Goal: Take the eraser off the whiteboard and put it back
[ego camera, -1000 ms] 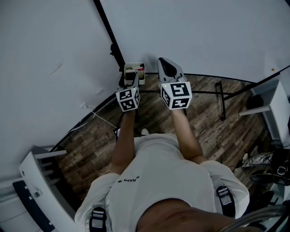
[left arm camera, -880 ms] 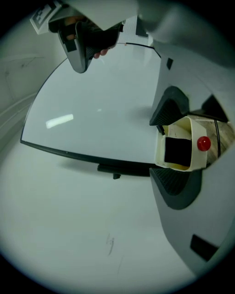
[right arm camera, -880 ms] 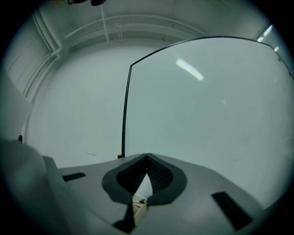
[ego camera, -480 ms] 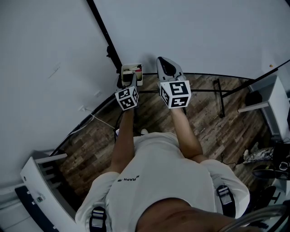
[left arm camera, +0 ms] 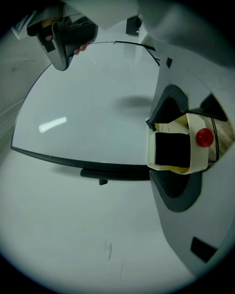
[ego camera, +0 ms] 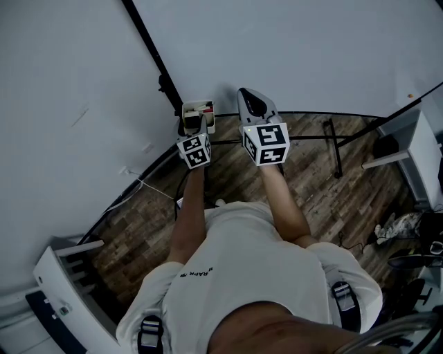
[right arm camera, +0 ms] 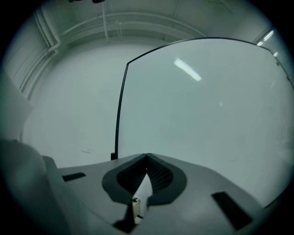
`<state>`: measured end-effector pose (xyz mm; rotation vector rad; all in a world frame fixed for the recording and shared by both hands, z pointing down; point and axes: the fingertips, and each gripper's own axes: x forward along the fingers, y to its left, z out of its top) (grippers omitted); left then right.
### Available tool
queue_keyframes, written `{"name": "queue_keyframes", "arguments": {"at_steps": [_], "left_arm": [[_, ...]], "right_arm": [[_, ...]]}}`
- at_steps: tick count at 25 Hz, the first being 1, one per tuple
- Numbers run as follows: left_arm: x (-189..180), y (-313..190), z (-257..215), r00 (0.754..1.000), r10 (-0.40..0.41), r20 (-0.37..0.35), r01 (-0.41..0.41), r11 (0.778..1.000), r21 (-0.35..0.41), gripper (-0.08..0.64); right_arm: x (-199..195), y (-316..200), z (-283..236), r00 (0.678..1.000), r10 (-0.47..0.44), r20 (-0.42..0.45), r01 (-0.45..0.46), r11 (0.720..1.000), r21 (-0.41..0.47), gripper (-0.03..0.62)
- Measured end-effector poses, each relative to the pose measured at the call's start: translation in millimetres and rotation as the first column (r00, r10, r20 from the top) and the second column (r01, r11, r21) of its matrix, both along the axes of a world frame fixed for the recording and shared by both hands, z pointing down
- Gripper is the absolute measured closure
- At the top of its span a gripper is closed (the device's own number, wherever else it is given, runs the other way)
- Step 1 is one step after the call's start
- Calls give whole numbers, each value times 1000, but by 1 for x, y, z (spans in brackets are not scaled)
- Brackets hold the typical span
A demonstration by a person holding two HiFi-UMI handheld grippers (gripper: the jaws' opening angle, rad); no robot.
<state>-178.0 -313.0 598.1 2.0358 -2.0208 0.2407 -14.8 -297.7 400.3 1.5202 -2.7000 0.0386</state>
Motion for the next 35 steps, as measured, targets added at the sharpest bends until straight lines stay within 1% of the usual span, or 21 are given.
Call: {"name": "queue_keyframes", "arguments": {"at_steps": [3, 8, 15, 17, 18, 22, 28, 31, 35], "left_arm": [[0, -4, 6, 1000, -5, -7, 5, 1000, -9, 255], [-3, -5, 14, 1000, -16, 5, 16, 1000, -26, 256], [-3, -7, 19, 999, -25, 46, 27, 999, -37, 258], [-2, -10, 22, 999, -27, 43, 29, 999, -45, 281], [-1, -11, 24, 999, -27, 44, 29, 999, -46, 312], [0, -12, 24, 998, -23, 54, 26, 999, -43, 323], [1, -9, 19, 999, -13, 41, 14, 1000, -26, 325], [-1, -7, 21, 999, -16, 42, 18, 999, -36, 327], [-2, -4, 13, 1000, -12, 26, 12, 1000, -16, 327]], "right_arm": [[1, -1, 0, 1000, 3, -3, -3, 1000, 2, 580], [2, 1, 0, 1000, 5, -8, -5, 1000, 4, 580], [6, -2, -2, 1000, 8, -16, -8, 1000, 7, 580], [8, -4, -2, 1000, 9, -16, -9, 1000, 7, 580], [9, -4, -1, 1000, 9, -17, -9, 1000, 7, 580], [11, -6, -1, 1000, 9, -22, -9, 1000, 9, 580], [11, -5, 0, 1000, 10, -23, -10, 1000, 8, 580], [9, -4, 2, 1000, 7, -22, -7, 1000, 5, 580], [5, -3, 3, 1000, 1, -16, -1, 1000, 2, 580]]}}
